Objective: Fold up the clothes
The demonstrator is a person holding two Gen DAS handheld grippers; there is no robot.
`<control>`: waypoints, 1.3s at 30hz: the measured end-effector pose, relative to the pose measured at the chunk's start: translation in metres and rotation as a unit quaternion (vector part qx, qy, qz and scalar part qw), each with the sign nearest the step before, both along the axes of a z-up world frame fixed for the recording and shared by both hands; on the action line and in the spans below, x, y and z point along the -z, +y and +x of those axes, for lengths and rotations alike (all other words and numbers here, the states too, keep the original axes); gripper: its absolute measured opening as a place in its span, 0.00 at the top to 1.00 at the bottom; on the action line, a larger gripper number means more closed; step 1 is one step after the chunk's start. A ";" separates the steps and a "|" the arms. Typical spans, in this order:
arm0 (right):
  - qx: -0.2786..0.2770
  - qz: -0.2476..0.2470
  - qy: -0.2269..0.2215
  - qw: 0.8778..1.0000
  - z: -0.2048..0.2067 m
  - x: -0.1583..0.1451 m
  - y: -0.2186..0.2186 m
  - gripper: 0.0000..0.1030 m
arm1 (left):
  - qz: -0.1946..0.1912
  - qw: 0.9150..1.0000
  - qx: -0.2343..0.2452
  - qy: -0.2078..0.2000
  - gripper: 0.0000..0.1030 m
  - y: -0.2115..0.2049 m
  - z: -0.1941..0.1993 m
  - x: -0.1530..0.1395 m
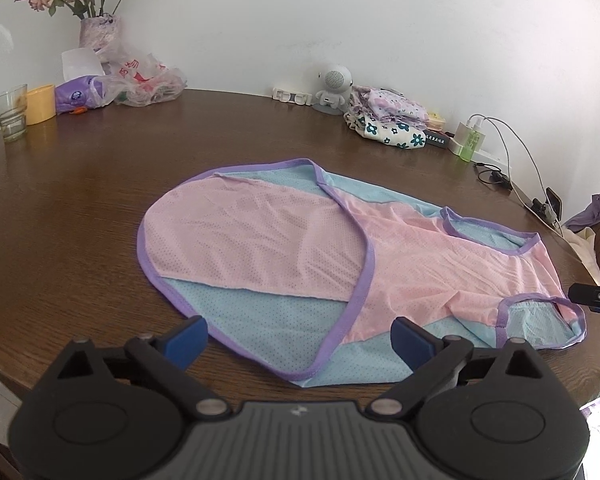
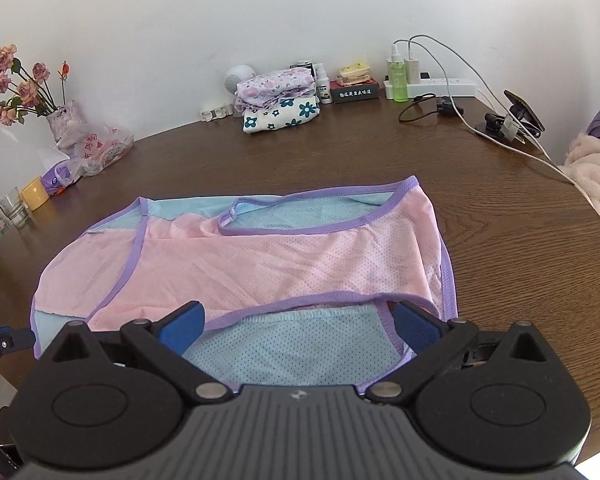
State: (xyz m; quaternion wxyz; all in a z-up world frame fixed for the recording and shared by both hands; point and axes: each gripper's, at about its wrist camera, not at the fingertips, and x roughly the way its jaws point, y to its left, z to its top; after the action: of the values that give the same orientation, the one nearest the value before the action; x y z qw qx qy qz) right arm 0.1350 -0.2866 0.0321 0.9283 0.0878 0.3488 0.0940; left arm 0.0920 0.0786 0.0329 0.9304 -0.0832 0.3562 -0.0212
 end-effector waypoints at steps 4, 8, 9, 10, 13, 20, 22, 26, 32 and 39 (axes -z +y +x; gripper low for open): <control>-0.006 0.006 0.003 1.000 0.000 0.002 0.002 0.00 | 0.002 1.000 0.000 0.000 0.05 0.001 -0.002 0.000; -0.010 0.001 0.003 1.000 -0.001 0.003 0.004 0.00 | 0.003 1.000 -0.003 0.000 0.05 0.000 -0.002 0.000; -0.010 0.002 0.003 1.000 -0.001 0.004 0.003 0.00 | 0.002 1.000 -0.005 -0.002 0.05 0.000 -0.002 0.000; -0.009 0.003 0.004 1.000 -0.001 0.005 0.003 0.00 | 0.001 1.000 -0.006 -0.004 0.05 0.000 -0.002 0.000; -0.006 0.006 0.007 1.000 -0.001 0.008 0.000 0.00 | 0.002 1.000 -0.008 -0.004 0.05 -0.001 -0.003 0.000; 0.001 0.006 0.014 1.000 0.000 0.013 -0.003 0.00 | 0.006 1.000 -0.010 0.000 0.05 -0.002 -0.002 0.001; 0.000 0.007 0.013 1.000 0.000 0.013 -0.003 0.00 | 0.006 1.000 -0.009 -0.001 0.05 -0.002 -0.002 0.001; -0.003 0.009 0.011 1.000 0.001 0.013 -0.003 0.00 | 0.008 1.000 -0.015 -0.012 0.05 -0.002 -0.004 -0.003; -0.002 0.016 0.010 1.000 0.003 0.013 -0.002 0.00 | 0.007 1.000 -0.019 -0.008 0.05 0.000 -0.004 -0.003; -0.001 0.017 0.020 1.000 0.003 0.018 -0.001 0.00 | 0.001 1.000 -0.017 -0.004 0.05 0.002 -0.003 0.000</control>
State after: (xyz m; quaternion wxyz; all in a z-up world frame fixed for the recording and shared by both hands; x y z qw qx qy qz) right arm 0.1385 -0.2880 0.0140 0.9194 0.1052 0.3658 0.0993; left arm 0.0893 0.0804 0.0329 0.9322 -0.0879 0.3510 -0.0048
